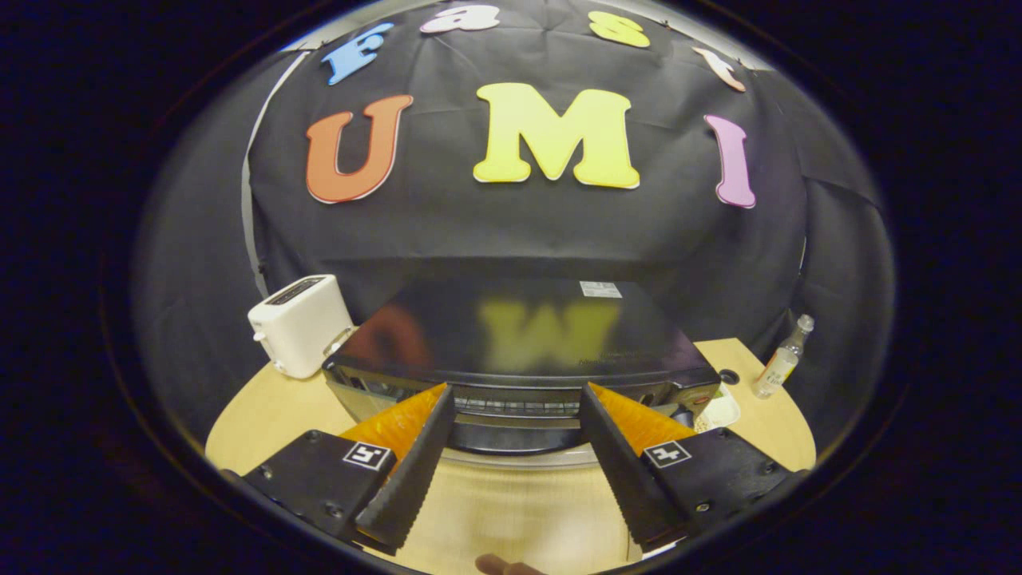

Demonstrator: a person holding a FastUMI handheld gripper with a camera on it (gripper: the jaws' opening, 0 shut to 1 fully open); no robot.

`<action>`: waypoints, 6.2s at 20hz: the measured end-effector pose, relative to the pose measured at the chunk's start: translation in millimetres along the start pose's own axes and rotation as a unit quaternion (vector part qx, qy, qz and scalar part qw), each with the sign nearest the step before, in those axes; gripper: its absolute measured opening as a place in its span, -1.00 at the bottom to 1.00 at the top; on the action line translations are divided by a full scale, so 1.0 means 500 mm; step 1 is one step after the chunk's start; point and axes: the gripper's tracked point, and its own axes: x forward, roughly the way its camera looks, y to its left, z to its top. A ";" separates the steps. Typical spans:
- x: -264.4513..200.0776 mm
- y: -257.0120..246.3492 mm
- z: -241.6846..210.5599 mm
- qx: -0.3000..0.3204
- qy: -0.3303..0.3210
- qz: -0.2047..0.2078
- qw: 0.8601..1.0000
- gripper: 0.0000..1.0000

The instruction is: Open the toaster oven, put the food inside, and close the toaster oven door.

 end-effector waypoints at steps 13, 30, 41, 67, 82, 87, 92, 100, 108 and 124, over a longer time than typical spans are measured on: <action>-0.126 0.005 -0.187 -0.037 -0.022 -0.006 0.999 0.99; -0.127 0.017 -0.343 -0.028 0.099 0.037 0.994 0.98; -0.183 0.013 -0.349 0.028 0.182 0.105 0.977 0.98; -0.208 -0.439 -0.342 0.227 0.257 0.226 0.912 -0.10; -0.323 -0.319 -0.168 -0.039 0.110 0.143 0.983 -0.78; -0.316 -0.199 -0.145 -0.091 0.065 0.120 0.987 -0.78; -0.258 -0.089 -0.145 -0.100 0.037 0.104 0.989 -0.78; -0.122 0.002 -0.142 -0.012 -0.002 0.081 0.997 -0.78; 0.042 0.026 -0.107 0.224 -0.032 0.115 0.967 -0.78; 0.244 -0.011 -0.109 0.432 -0.072 0.097 0.894 -0.76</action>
